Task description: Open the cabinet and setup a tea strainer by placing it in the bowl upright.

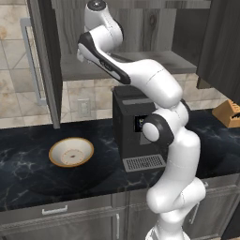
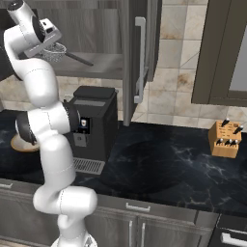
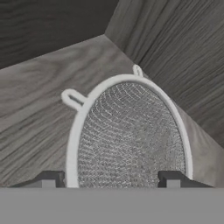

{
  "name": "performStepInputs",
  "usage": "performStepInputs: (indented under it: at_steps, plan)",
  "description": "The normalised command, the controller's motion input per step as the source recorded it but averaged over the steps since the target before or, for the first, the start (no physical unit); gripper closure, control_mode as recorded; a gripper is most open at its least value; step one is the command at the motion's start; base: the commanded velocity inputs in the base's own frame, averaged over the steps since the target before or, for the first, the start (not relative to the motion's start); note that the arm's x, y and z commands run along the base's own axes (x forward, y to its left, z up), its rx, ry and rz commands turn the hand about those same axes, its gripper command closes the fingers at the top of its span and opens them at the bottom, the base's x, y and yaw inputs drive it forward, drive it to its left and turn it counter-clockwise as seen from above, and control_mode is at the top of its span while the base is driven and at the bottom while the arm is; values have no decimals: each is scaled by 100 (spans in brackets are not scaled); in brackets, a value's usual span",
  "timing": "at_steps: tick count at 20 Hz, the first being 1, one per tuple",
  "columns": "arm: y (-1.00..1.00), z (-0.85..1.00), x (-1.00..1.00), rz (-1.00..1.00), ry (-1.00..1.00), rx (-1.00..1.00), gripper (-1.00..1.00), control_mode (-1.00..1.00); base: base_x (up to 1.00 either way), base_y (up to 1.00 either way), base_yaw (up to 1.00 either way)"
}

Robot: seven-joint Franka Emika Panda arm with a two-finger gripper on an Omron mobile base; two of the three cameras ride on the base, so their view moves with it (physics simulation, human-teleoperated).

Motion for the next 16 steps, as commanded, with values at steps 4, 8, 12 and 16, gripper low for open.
performStepInputs:
  at_steps: [4,8,12,16]
  plan:
    - [0,0,0,3,0,0,100,-100,0,0,0]
    - [0,0,0,3,0,0,100,-100,0,0,0]
    - [2,0,-1,3,0,0,100,-100,0,0,0]
    - [0,-6,-2,2,-13,-9,100,-100,0,0,0]
